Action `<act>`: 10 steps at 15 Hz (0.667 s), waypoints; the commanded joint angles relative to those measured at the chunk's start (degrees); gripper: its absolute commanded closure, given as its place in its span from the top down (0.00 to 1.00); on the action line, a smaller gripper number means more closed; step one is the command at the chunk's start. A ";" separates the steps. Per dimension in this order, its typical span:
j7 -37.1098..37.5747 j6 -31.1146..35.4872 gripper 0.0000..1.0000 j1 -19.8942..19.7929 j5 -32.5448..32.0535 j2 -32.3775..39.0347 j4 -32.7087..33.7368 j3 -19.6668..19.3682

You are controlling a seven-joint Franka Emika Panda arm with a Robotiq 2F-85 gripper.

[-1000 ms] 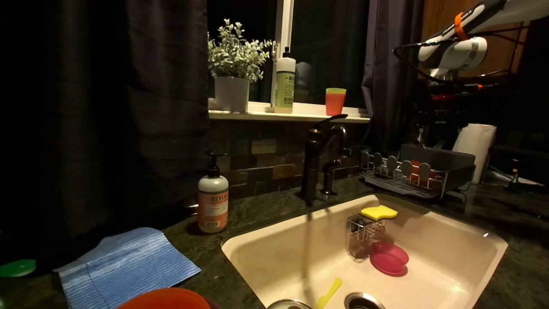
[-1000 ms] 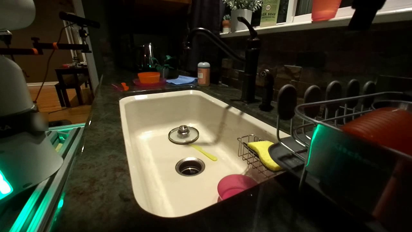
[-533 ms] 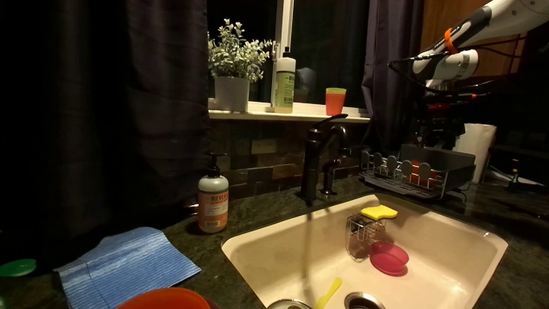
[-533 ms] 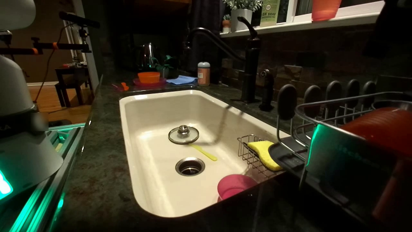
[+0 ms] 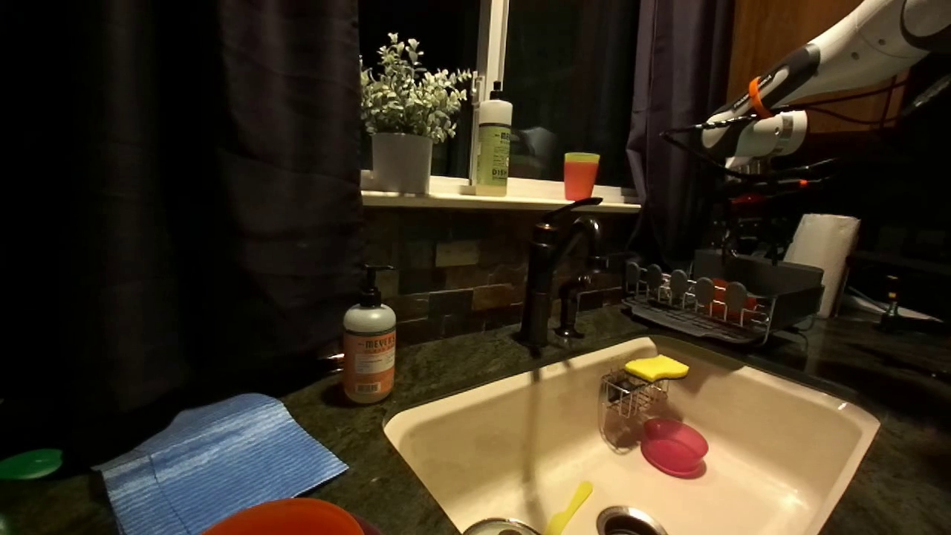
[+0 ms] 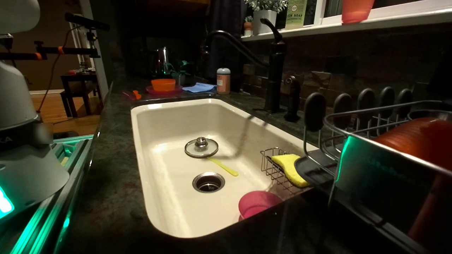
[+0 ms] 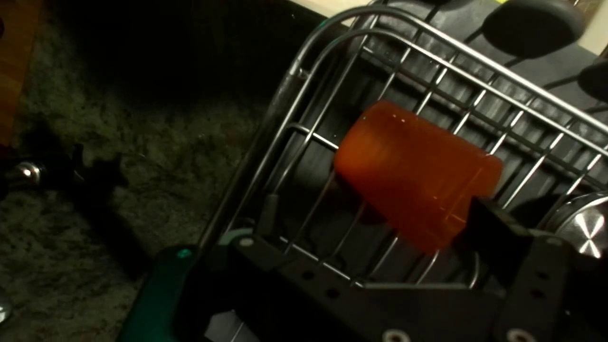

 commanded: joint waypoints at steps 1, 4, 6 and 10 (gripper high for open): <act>-0.20 0.43 1.00 -0.48 1.57 4.00 3.90 0.43; -0.53 -0.70 1.00 -0.15 0.70 5.80 5.42 0.70; -0.51 -1.64 1.00 -0.02 0.02 6.98 6.33 0.66; -0.39 -2.69 0.94 0.11 -0.90 8.47 7.53 0.47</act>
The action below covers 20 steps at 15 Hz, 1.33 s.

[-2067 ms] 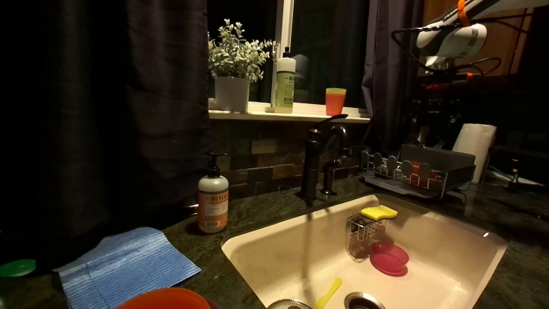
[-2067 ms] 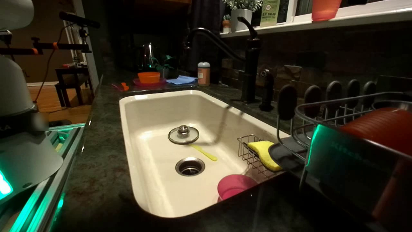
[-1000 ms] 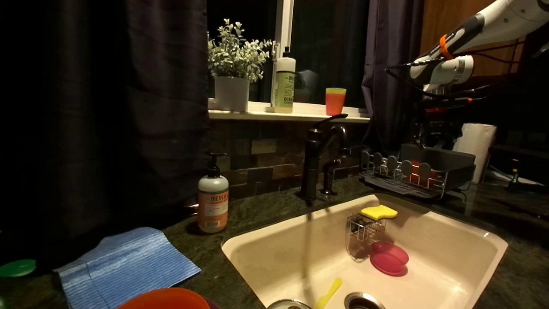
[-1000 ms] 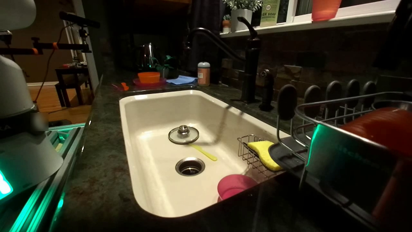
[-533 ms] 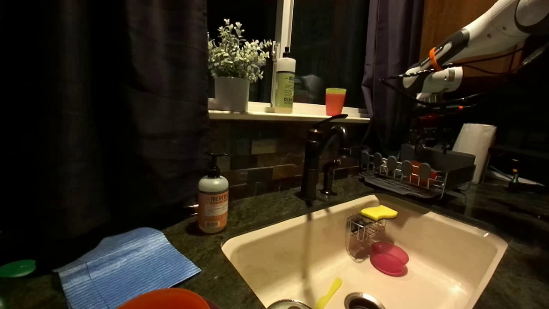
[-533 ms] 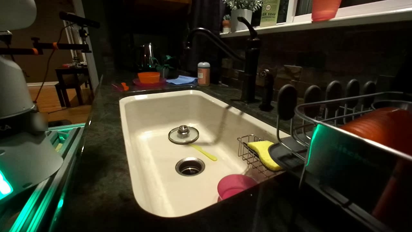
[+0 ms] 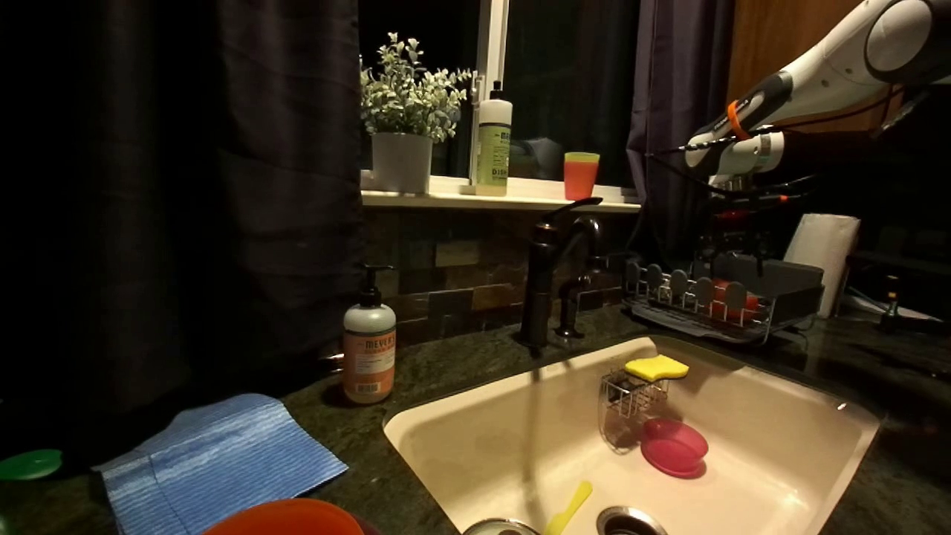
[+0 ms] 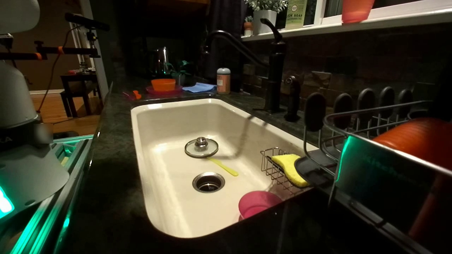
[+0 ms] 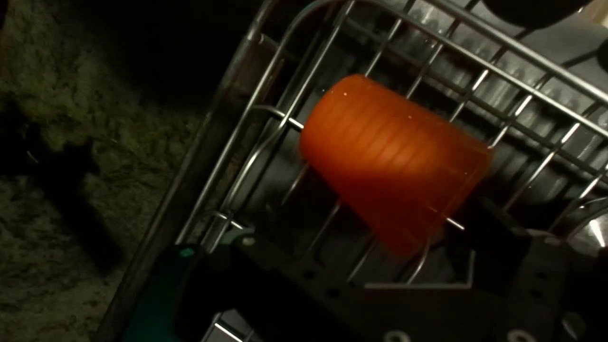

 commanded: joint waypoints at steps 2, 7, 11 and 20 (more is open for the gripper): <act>-0.12 -3.29 0.72 -0.02 -1.10 2.38 2.93 -0.23; 0.27 -6.64 0.33 -0.04 -1.09 3.07 4.55 -0.18; 0.72 -10.25 0.03 0.36 -1.41 2.19 6.11 -0.20; -0.89 -7.00 0.01 3.70 -3.81 -11.69 2.80 0.17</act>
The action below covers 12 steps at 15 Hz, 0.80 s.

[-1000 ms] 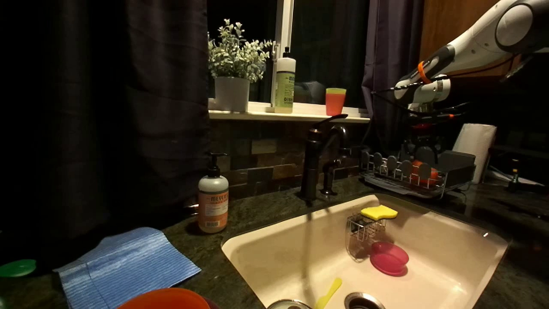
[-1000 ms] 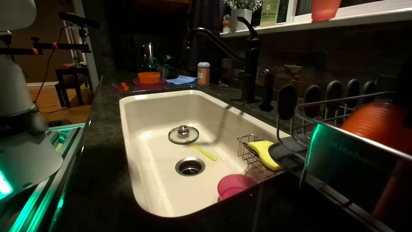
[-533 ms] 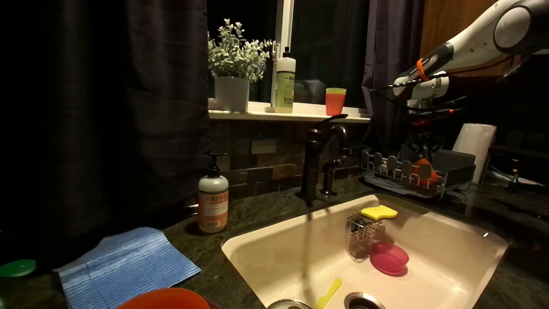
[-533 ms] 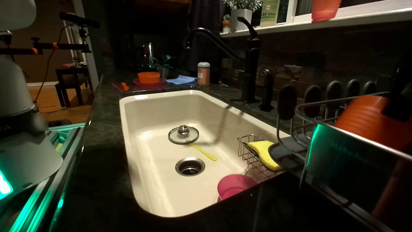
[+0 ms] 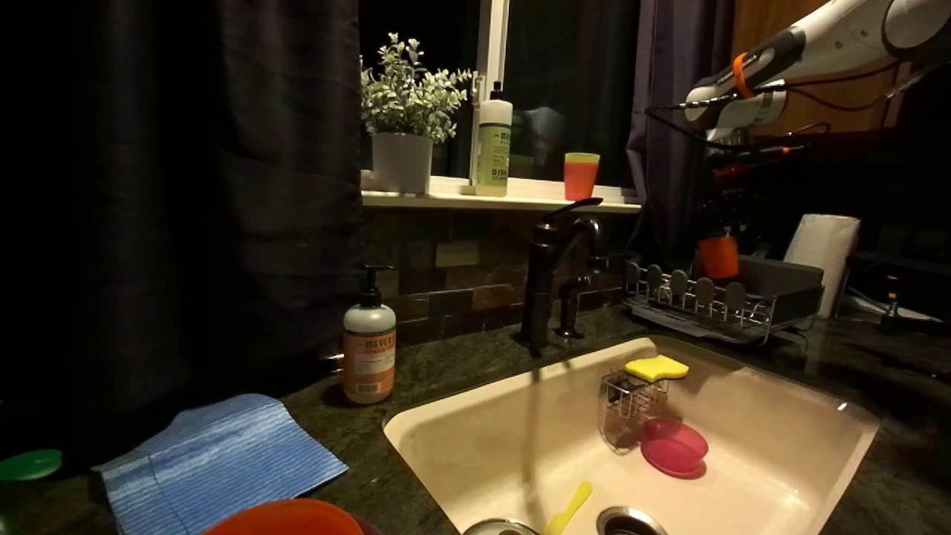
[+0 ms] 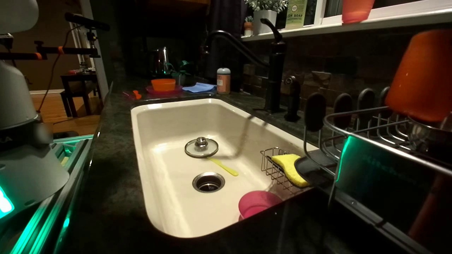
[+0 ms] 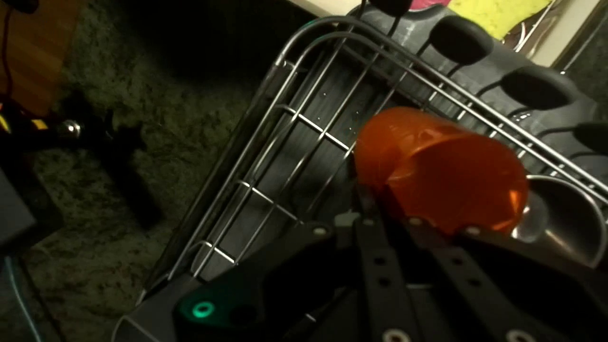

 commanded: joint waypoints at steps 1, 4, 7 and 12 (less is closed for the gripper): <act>-0.99 3.17 0.01 2.30 -1.38 -9.24 -4.72 0.43; -1.49 5.25 0.01 4.30 -1.20 -15.69 -5.26 1.22; -2.73 6.73 0.01 6.01 0.35 -20.25 -4.56 2.83; -1.22 13.25 0.01 7.92 11.01 -23.52 -4.76 6.16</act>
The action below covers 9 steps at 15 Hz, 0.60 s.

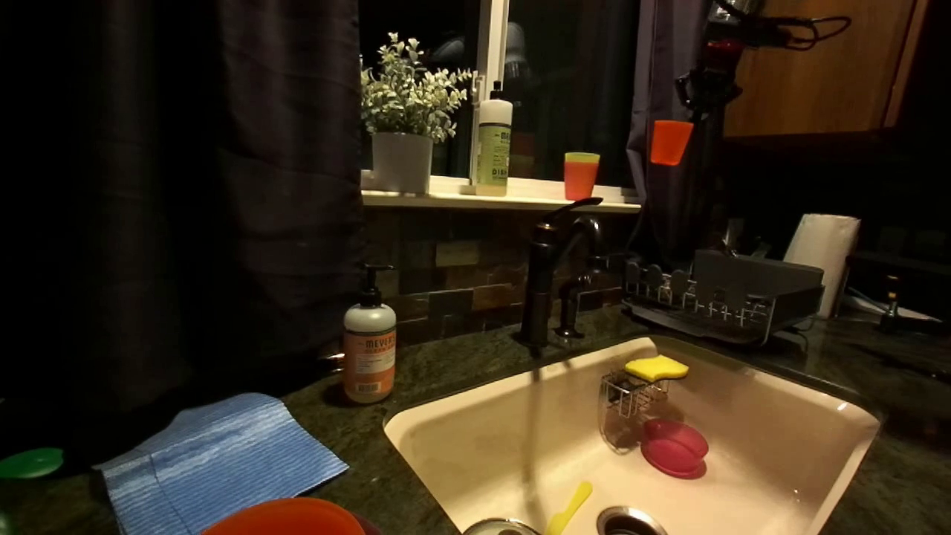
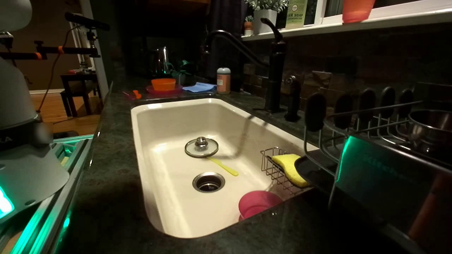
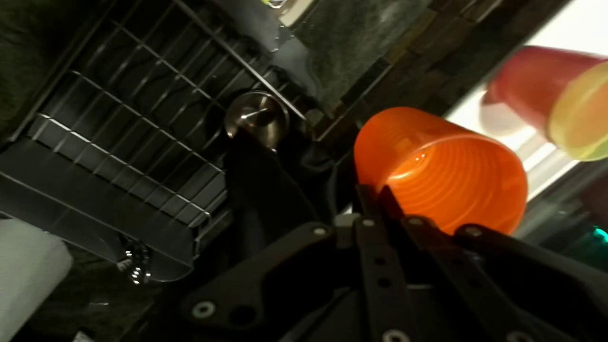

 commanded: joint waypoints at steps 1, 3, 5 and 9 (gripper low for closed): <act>0.18 5.89 0.01 1.10 7.81 -1.83 -2.67 1.73; -0.42 9.08 0.01 1.52 11.11 -0.87 -2.60 2.63; -1.11 11.88 0.01 1.88 13.37 0.59 -2.40 3.40; -1.71 14.69 0.01 2.24 15.77 3.43 -1.26 4.86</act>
